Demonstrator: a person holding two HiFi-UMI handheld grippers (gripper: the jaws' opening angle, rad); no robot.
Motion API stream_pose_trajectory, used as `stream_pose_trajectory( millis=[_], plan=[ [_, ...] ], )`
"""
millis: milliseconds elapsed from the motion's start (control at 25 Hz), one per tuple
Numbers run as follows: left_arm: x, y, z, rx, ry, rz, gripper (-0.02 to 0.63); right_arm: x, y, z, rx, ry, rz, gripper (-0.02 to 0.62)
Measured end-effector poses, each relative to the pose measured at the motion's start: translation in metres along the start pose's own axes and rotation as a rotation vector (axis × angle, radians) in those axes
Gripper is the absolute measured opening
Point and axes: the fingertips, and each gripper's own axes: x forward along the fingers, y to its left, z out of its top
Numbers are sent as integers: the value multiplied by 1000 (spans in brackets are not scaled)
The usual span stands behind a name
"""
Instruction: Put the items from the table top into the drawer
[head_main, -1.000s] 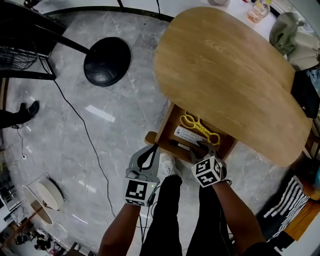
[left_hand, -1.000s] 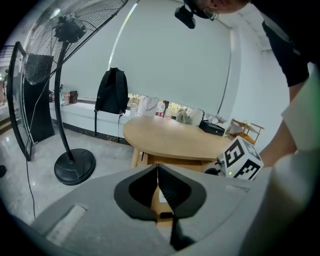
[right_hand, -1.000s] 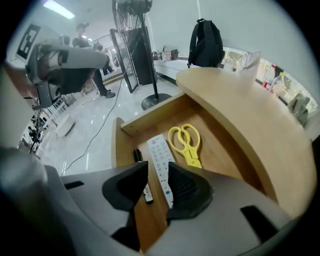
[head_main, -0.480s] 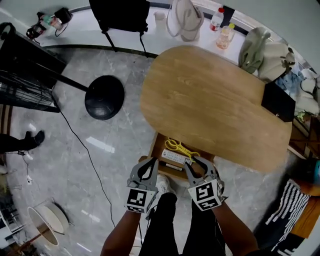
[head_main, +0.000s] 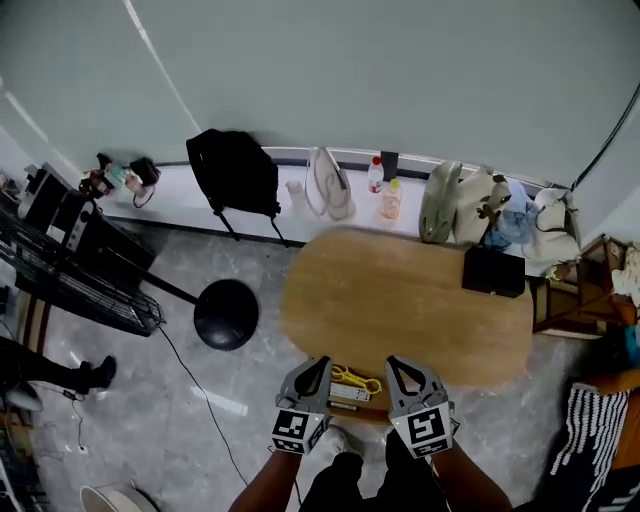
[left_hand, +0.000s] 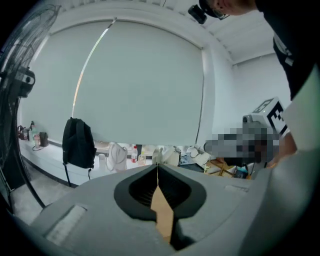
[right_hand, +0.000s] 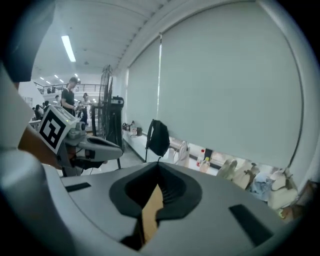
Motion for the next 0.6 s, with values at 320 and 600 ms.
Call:
stream_pose_trajectory(
  millis=[320, 600],
  plan=[
    [-5, -56, 112, 19, -82, -60, 18, -84, -69, 85, 32, -106, -127, -2],
    [-13, -94, 151, 117, -115, -106, 18, -131, -101, 110, 56, -163, -196, -2]
  ],
)
